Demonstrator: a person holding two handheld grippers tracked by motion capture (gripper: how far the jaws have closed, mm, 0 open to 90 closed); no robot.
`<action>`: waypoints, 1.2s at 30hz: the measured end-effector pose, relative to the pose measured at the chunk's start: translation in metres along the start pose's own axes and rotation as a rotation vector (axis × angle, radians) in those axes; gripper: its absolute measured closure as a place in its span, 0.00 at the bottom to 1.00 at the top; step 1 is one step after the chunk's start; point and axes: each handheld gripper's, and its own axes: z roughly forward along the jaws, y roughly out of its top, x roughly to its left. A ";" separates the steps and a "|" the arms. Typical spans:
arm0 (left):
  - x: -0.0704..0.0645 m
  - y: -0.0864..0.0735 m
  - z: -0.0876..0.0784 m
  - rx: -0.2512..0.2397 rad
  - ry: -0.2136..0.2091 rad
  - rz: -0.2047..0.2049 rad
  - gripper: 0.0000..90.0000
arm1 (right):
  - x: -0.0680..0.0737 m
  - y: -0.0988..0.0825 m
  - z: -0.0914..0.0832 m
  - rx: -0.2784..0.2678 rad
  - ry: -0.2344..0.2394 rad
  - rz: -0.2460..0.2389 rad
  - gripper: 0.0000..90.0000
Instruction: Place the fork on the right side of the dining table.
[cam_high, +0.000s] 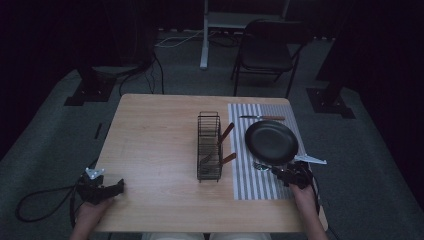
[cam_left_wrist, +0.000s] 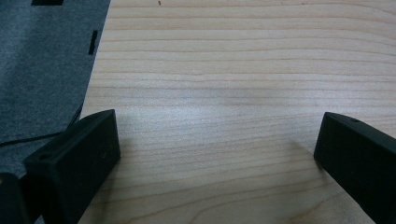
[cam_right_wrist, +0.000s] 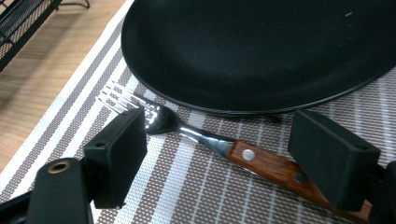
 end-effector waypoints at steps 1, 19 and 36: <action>0.000 0.000 0.000 0.000 0.000 0.000 0.01 | 0.001 0.000 0.001 0.004 -0.014 -0.006 0.19; 0.000 0.000 0.000 0.000 0.000 0.000 0.01 | 0.011 -0.010 0.012 0.010 0.108 -0.048 0.20; 0.000 0.000 0.000 -0.001 0.000 0.000 0.01 | 0.009 -0.022 -0.006 -0.032 0.104 -0.072 0.18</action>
